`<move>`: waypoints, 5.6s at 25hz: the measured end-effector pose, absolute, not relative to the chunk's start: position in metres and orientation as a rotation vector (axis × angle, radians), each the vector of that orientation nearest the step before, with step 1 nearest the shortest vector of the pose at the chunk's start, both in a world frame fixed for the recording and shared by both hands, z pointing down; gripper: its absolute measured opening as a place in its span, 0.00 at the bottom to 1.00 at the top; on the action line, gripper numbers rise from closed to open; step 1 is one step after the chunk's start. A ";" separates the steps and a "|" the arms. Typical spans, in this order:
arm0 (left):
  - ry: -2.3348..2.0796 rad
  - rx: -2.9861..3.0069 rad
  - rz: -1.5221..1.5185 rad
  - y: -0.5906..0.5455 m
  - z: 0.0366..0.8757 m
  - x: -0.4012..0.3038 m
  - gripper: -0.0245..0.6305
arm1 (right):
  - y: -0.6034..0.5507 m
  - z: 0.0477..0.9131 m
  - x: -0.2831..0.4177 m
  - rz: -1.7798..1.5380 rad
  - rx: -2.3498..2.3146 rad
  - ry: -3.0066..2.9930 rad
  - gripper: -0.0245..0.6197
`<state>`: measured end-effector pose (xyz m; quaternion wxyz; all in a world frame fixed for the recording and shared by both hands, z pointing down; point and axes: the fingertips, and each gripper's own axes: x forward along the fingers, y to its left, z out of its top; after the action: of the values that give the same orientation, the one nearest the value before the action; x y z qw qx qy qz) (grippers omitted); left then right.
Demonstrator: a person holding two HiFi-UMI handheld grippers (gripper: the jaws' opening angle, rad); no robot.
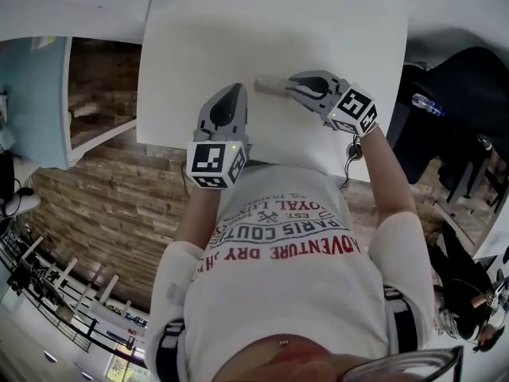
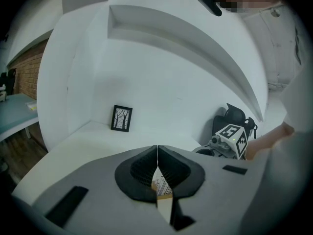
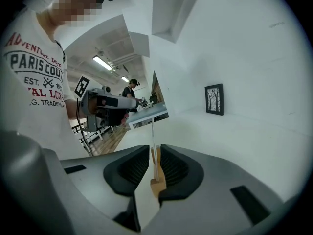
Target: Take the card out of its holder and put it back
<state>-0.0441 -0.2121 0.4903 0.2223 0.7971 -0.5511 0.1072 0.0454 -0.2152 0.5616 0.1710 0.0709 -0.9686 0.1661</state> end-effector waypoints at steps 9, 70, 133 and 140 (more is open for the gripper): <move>-1.536 2.167 0.320 -0.207 0.499 -0.047 0.08 | -0.215 0.564 0.044 0.421 0.160 -2.768 0.10; -1.367 2.557 0.311 -0.200 0.442 -0.030 0.07 | -0.211 0.470 0.119 0.287 1.492 -2.531 0.09; -1.656 2.106 0.274 -0.198 0.502 -0.087 0.08 | -0.225 0.514 0.024 0.191 0.085 -2.781 0.09; -1.649 2.104 0.280 -0.202 0.505 -0.088 0.08 | -0.222 0.533 0.024 0.215 0.091 -2.762 0.09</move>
<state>-0.0880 -0.2020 0.5052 0.2253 0.7627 -0.5977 0.1014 0.0236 -0.2224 0.5327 0.1836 0.0324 -0.9795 0.0761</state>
